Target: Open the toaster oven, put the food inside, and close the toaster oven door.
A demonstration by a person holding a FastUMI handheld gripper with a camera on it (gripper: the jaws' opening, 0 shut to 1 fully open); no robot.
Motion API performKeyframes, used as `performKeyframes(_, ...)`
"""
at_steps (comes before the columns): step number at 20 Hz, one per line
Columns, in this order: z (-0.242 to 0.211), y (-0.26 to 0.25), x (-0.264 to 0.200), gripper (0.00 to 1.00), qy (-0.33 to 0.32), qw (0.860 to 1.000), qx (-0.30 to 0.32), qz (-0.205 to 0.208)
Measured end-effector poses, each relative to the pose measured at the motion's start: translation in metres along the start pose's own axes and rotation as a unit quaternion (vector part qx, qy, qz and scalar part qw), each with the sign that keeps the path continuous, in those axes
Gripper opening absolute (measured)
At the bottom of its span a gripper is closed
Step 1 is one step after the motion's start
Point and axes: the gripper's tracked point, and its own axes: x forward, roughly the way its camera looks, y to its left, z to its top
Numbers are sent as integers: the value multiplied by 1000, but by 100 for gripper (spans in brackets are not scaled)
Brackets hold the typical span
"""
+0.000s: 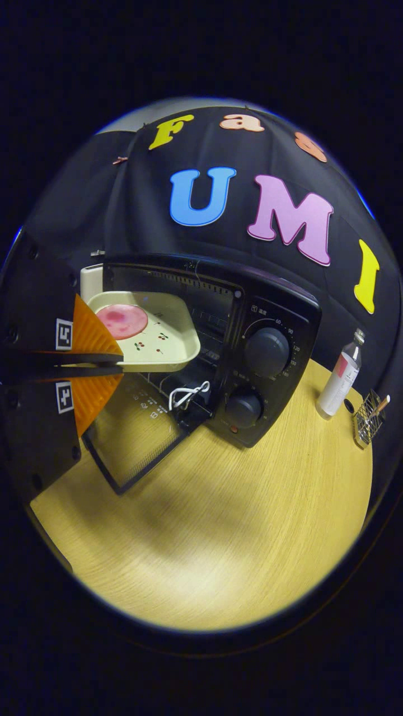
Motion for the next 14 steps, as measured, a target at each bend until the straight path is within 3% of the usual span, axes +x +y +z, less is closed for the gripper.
performKeyframes(8, 15, 22, 49, 6, -59, 998, 28, -6)
performKeyframes(14, 17, 23, 70, 6, -89, 995, 1, -41)
